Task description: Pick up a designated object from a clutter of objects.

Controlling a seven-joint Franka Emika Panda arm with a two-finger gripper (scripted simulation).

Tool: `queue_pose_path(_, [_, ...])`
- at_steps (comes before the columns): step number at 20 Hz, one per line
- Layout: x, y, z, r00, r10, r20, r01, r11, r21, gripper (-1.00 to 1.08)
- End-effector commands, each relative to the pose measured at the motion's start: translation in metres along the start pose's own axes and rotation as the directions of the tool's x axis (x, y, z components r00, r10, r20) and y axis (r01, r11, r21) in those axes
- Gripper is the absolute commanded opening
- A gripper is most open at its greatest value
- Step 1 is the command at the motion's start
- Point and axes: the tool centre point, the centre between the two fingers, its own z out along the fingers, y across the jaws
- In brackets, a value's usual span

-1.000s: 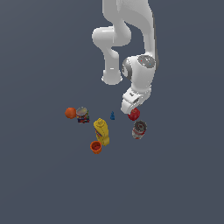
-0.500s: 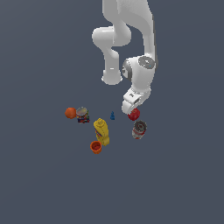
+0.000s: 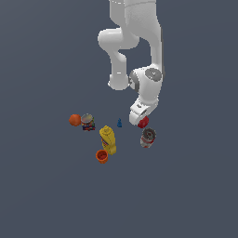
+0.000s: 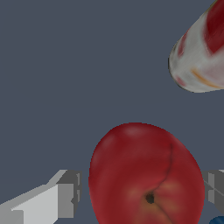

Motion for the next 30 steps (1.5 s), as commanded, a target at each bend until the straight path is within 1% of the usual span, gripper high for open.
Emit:
queue_pose_path(1, [0.0,0.0,0.008,1.0,-0.001,-0.001,0.001,1.0,0.0,1.0])
queue_pose_path(8, [0.001,0.0,0.013,1.0,-0.001,-0.001,0.001,1.0,-0.001,1.0])
queue_pose_path(9, [0.001,0.0,0.013,1.0,-0.001,-0.001,0.001,1.0,-0.001,-1.0])
queue_pose_path(22, [0.0,0.002,0.011,1.0,-0.001,0.0,0.001,1.0,-0.001,-1.0])
queue_pose_path(26, [0.0,0.01,0.003,1.0,-0.001,0.0,0.001,1.0,-0.001,-1.0])
queue_pose_path(30, [-0.001,0.023,-0.012,1.0,-0.001,0.0,0.001,1.0,-0.001,-1.0])
